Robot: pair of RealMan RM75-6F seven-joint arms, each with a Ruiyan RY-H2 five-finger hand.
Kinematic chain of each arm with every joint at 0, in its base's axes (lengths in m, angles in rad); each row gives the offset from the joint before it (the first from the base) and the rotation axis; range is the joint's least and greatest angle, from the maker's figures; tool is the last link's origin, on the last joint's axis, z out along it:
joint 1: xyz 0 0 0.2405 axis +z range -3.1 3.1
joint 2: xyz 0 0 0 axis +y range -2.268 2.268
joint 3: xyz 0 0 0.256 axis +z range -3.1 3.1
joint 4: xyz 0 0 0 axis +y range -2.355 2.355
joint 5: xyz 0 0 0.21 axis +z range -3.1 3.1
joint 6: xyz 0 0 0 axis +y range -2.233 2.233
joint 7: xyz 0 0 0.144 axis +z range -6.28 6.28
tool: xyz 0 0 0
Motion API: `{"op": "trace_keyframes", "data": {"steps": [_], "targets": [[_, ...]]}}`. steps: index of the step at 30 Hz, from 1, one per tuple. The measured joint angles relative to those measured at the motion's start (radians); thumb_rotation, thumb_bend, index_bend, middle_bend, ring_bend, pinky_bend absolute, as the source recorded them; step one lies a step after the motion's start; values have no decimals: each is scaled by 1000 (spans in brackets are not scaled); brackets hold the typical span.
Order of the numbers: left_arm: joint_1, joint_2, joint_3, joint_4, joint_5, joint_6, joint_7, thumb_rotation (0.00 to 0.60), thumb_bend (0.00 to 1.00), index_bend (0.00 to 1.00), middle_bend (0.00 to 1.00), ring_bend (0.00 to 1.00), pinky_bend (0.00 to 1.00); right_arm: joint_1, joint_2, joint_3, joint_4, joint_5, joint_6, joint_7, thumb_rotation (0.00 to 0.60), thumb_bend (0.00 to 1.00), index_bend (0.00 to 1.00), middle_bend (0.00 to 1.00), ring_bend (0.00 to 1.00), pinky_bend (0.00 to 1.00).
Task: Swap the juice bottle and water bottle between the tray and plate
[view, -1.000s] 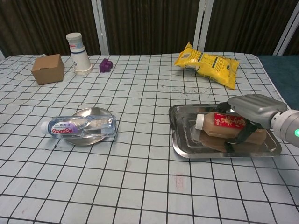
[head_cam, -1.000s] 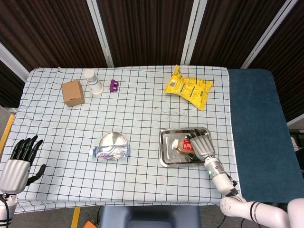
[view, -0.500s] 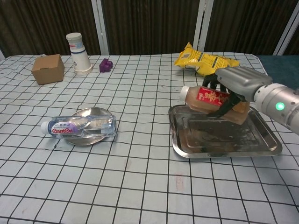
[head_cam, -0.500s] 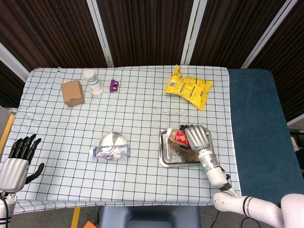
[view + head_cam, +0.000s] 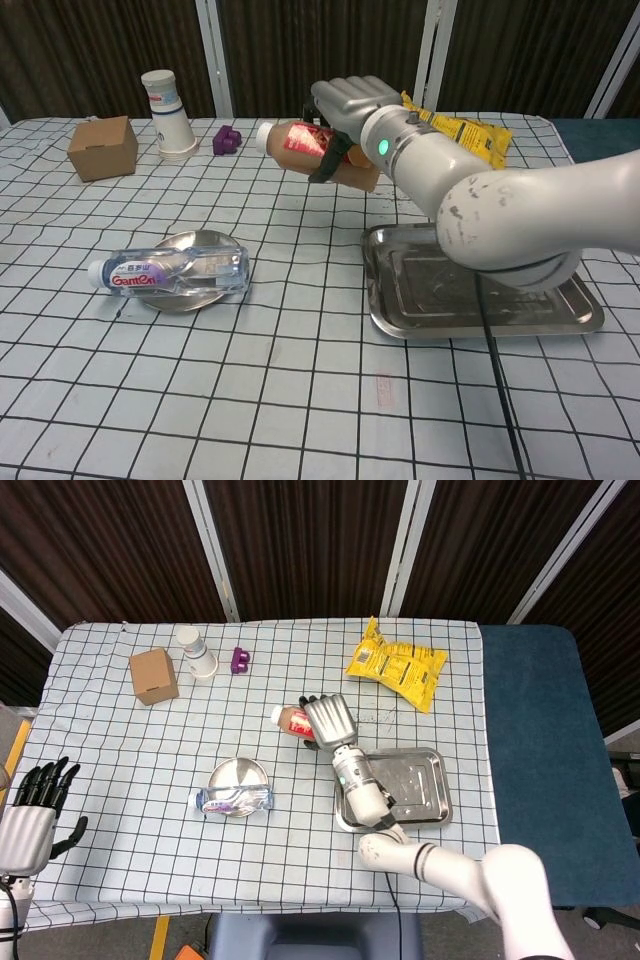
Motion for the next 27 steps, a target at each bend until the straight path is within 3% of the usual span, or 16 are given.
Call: {"op": "trace_keyframes", "data": {"steps": [5,8,10,13,19,22,27], "targets": [[2,7,-6,5,-12,-1,-22,600,383,0,0,0,80,109,-141,35,257,32,-89,66,600,389,505,550,362,415],[1,10,-6,10,-16,-9,-31,600,383,0,0,0,79,147,-200,45,352,45,-155,136,600,389,190,291,153,248],[1,11,-5,10,-16,-8,-32,600,383,0,0,0,80,161,-217,53,374,54,-188,178,600,369,31,139,35,148],[2,11,-5,7,-9,2,-30,600,384,0,0,0,79,173,-225,58,383,53,-204,235,600,273,0,24,0,64],[4,11,5,-2,14,13,-22,600,383,0,0,0,80,145,-185,43,314,36,-189,261,600,154,0,0,0,2],[3,13,20,-8,47,19,-32,600,383,0,0,0,88,89,-126,13,196,16,-163,261,600,152,0,0,0,0],[-18,6,74,-25,154,7,-63,600,385,0,0,0,100,-85,66,-93,-162,-58,-42,250,600,152,0,0,0,0]]}}
